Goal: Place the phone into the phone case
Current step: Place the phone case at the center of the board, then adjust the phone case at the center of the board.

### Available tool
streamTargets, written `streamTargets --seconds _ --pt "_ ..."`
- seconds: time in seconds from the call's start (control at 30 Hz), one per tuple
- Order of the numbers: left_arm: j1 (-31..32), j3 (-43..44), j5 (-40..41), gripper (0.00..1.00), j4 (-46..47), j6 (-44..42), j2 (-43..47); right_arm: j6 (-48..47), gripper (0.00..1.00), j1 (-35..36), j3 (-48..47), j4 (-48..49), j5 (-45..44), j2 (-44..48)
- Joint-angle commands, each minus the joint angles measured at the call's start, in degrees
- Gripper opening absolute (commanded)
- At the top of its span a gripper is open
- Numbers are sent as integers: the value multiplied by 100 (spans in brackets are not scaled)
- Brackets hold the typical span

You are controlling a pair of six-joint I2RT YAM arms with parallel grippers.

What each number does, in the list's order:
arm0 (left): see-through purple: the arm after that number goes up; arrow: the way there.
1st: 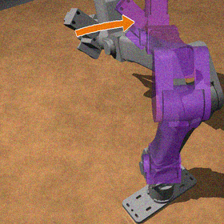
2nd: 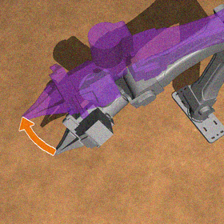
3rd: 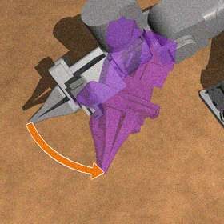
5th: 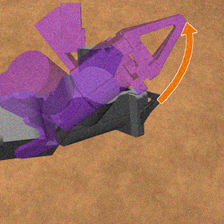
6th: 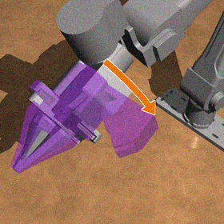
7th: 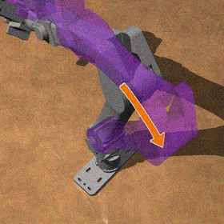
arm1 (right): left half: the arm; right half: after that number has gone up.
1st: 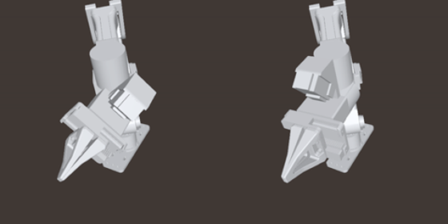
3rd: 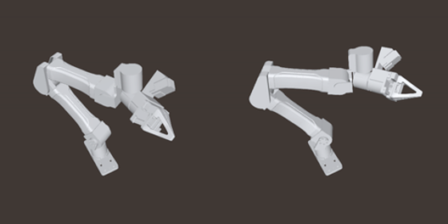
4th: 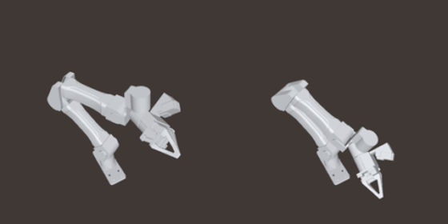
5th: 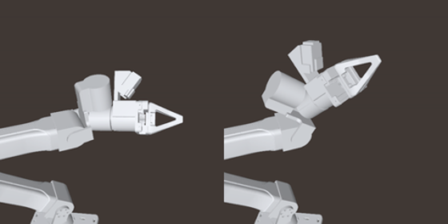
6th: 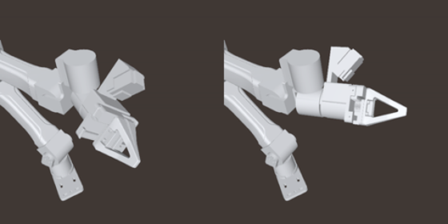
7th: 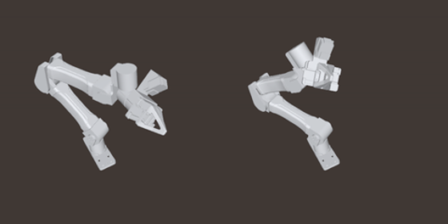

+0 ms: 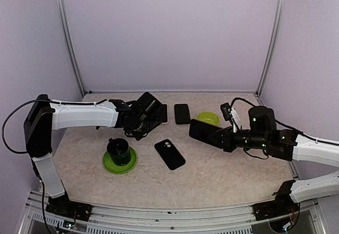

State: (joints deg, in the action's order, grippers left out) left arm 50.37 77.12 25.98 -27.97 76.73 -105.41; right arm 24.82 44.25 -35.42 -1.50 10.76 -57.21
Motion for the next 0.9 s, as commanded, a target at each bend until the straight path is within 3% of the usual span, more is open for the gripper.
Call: streamTargets --seconds 0.0,0.13,0.57,0.87 --pt "-214 -147 153 84 319 -778 179 -228 0 554 -150 622 201 -511" --pt "-222 -235 318 99 425 -1138 340 -445 0 1128 -459 666 -57 -1178" --pt "-256 -608 523 99 800 -1527 862 -634 0 1990 -1224 526 -608 -2740" --pt "-282 -527 365 99 1158 -1967 878 -644 0 2105 -1448 90 -1266 -3024"
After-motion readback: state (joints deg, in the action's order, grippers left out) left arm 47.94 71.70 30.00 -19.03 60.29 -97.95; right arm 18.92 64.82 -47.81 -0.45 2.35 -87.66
